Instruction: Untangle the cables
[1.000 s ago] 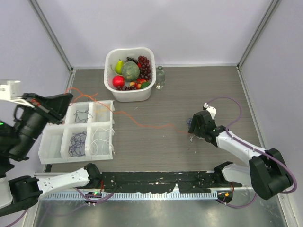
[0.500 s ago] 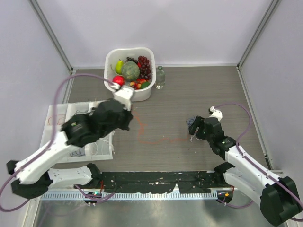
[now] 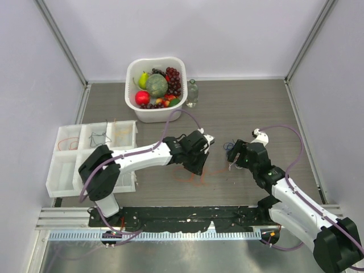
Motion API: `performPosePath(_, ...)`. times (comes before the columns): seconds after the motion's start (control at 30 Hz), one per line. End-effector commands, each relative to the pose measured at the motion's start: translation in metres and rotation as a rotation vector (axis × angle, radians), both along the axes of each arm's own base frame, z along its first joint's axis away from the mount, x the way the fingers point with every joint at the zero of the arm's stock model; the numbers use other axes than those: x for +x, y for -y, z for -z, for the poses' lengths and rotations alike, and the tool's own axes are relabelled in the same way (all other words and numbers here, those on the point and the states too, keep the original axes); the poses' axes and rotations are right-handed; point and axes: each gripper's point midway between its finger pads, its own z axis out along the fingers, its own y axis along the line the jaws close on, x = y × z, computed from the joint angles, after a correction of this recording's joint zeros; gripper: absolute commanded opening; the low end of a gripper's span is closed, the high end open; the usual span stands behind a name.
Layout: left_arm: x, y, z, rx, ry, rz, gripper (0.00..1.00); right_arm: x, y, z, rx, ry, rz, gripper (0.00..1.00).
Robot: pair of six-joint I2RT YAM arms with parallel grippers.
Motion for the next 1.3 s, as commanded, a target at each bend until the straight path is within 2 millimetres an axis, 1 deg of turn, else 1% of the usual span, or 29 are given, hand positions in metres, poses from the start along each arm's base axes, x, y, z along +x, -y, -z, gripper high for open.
performPosePath(0.0, 0.007, 0.051, -0.022, -0.175, 0.007, 0.045, 0.24, 0.005, -0.001, -0.011, 0.015, 0.055, 0.002, 0.77)
performPosePath(0.03, 0.011, 0.05, -0.016, -0.154, 0.018, 0.04, 0.27, 0.005, -0.001, -0.012, 0.017, 0.057, 0.001, 0.77)
performPosePath(0.1, 0.021, 0.049, -0.011, -0.109, 0.05, 0.021, 0.38, 0.005, -0.001, -0.013, 0.02, 0.061, 0.002, 0.77)
performPosePath(0.13, 0.022, 0.045, -0.005, -0.073, 0.051, 0.018, 0.44, 0.005, -0.001, -0.012, 0.02, 0.059, 0.002, 0.77)
performPosePath(0.17, 0.024, 0.044, -0.003, -0.055, 0.059, 0.014, 0.5, 0.005, -0.002, -0.012, 0.022, 0.06, -0.003, 0.76)
performPosePath(0.27, 0.024, 0.042, -0.002, -0.027, 0.1, 0.019, 0.65, 0.005, -0.002, -0.013, 0.023, 0.064, -0.005, 0.76)
performPosePath(0.33, 0.02, 0.041, -0.002, -0.014, 0.119, 0.045, 0.72, 0.005, -0.002, -0.013, 0.022, 0.063, -0.007, 0.76)
performPosePath(0.37, 0.019, 0.038, -0.001, -0.007, 0.124, 0.053, 0.75, 0.005, -0.002, -0.012, 0.023, 0.063, -0.005, 0.76)
performPosePath(0.43, 0.019, 0.033, -0.001, 0.005, 0.14, 0.064, 0.77, 0.005, -0.003, -0.013, 0.026, 0.065, -0.009, 0.76)
performPosePath(0.47, 0.019, 0.031, -0.005, 0.003, 0.156, 0.073, 0.79, 0.005, -0.003, -0.013, 0.023, 0.064, -0.01, 0.76)
performPosePath(0.57, 0.02, 0.024, -0.01, 0.005, 0.198, 0.125, 0.99, 0.005, -0.003, -0.013, 0.026, 0.064, -0.012, 0.76)
performPosePath(0.63, 0.019, 0.023, -0.01, -0.008, 0.179, 0.17, 1.0, 0.005, -0.003, -0.014, 0.027, 0.067, -0.013, 0.76)
performPosePath(0.67, 0.022, 0.023, -0.01, -0.016, 0.167, 0.176, 1.0, 0.005, -0.004, -0.013, 0.026, 0.066, -0.014, 0.76)
performPosePath(0.83, 0.033, 0.026, 0.003, -0.038, 0.076, 0.176, 1.0, 0.004, -0.004, -0.012, 0.028, 0.063, -0.018, 0.76)
performPosePath(0.87, 0.033, 0.028, 0.006, -0.036, 0.066, 0.183, 1.0, 0.004, -0.005, -0.013, 0.03, 0.067, -0.019, 0.75)
performPosePath(0.93, 0.027, 0.037, 0.012, -0.063, 0.027, 0.207, 1.0, 0.004, -0.004, -0.013, 0.03, 0.067, -0.019, 0.75)
performPosePath(0.97, 0.026, 0.044, 0.01, -0.093, 0.02, 0.217, 0.99, 0.004, -0.004, -0.013, 0.028, 0.068, -0.021, 0.75)
performPosePath(1.0, 0.023, 0.047, 0.015, -0.102, 0.002, 0.22, 0.98, 0.004, -0.005, -0.013, 0.031, 0.068, -0.021, 0.75)
performPosePath(1.07, 0.021, 0.052, 0.021, -0.118, -0.017, 0.214, 0.92, 0.004, -0.005, -0.014, 0.032, 0.069, -0.024, 0.75)
performPosePath(1.13, 0.017, 0.056, 0.028, -0.115, -0.036, 0.209, 0.82, 0.004, -0.006, -0.013, 0.033, 0.067, -0.027, 0.75)
performPosePath(1.17, 0.015, 0.057, 0.031, -0.109, -0.043, 0.21, 0.75, 0.004, -0.006, -0.013, 0.032, 0.067, -0.03, 0.75)
performPosePath(1.2, 0.012, 0.057, 0.034, -0.102, -0.047, 0.209, 0.65, 0.004, -0.007, -0.012, 0.032, 0.062, -0.03, 0.75)
performPosePath(1.27, 0.011, 0.055, 0.035, -0.092, -0.038, 0.202, 0.5, 0.005, -0.007, -0.011, 0.027, 0.059, -0.03, 0.75)
